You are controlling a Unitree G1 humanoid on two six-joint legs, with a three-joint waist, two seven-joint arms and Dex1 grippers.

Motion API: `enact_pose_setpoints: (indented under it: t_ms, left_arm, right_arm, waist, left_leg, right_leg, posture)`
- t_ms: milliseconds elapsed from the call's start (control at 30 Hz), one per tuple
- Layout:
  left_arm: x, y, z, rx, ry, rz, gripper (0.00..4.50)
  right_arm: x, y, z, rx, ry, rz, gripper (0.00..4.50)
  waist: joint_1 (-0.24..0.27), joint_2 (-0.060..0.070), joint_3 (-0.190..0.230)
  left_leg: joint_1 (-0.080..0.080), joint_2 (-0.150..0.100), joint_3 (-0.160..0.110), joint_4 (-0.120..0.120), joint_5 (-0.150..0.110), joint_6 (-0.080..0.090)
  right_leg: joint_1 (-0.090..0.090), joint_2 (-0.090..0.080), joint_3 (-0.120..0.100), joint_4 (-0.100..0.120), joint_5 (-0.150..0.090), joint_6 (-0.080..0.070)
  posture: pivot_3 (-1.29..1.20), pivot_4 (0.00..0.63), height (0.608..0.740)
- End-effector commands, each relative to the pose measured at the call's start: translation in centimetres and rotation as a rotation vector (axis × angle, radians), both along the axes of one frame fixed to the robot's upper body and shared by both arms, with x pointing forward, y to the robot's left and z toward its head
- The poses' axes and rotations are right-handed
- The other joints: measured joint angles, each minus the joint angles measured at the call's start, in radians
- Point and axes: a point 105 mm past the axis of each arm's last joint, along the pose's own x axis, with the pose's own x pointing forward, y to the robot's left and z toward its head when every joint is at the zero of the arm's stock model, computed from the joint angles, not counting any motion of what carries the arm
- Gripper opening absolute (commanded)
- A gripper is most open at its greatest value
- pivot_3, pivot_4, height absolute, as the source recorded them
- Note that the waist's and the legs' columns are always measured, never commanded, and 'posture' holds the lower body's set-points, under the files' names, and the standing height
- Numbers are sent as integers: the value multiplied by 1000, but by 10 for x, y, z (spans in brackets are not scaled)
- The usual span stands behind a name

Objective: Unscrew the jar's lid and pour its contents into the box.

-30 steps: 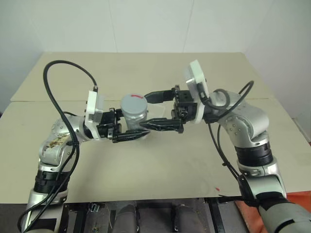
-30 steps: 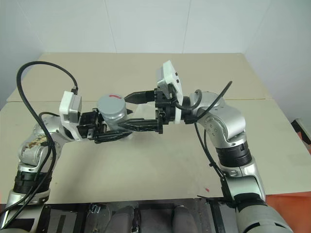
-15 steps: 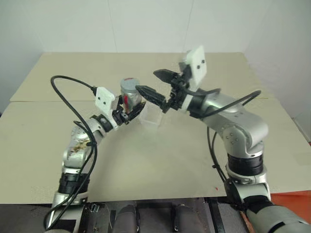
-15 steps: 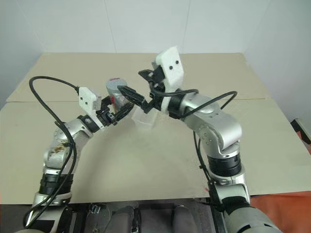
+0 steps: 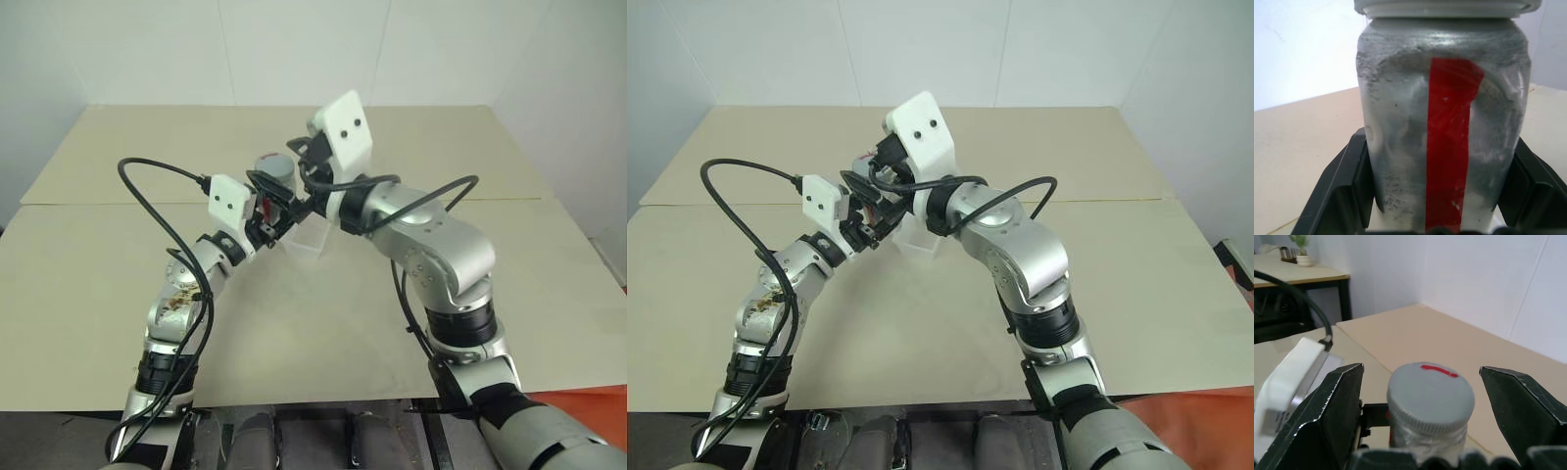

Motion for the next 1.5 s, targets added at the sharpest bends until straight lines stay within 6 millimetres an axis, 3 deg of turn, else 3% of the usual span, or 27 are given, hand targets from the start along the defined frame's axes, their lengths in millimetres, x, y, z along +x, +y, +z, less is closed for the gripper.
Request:
enact_pose_setpoints:
  t_ms: [33, 400, 1000, 1233, 1500]
  left_arm:
    - [-7, -1, 12, 2, -52, -8, 2859]
    - [-9, 3, 12, 5, -53, 3, 2859]
    - [-9, 13, 17, 7, -66, 14, 2859]
    - [-10, 7, 13, 8, -56, -3, 2859]
    - [-11, 1, 12, 10, -52, -24, 2859]
  right_arm:
    - [1, -1, 16, 28, -56, -24, 4425]
    - [8, -6, 12, 20, -43, -45, 4425]
    - [-4, -17, 5, -8, -59, 12, 4425]
    - [-19, -8, 12, 18, -75, 116, 4425]
    - [-17, 2, 17, 25, -88, 128, 4425]
  waist:
    - [0, 0, 0]
    - [0, 0, 0]
    - [0, 0, 0]
    - [0, 0, 0]
    - [0, 0, 0]
  left_leg:
    - [0, 0, 0, 0, 0, 0]
    - [0, 0, 0, 0, 0, 0]
    - [0, 0, 0, 0, 0, 0]
    - [0, 0, 0, 0, 0, 0]
    - [0, 0, 0, 0, 0, 0]
  right_leg:
    - [0, 0, 0, 0, 0, 0]
    - [0, 0, 0, 0, 0, 0]
    - [0, 0, 0, 0, 0, 0]
    - [0, 0, 0, 0, 0, 0]
    - [0, 0, 0, 0, 0, 0]
  posture:
    - [0, 150, 740]
    - [0, 150, 740]
    - [0, 150, 740]
    - [0, 150, 740]
    - [0, 150, 740]
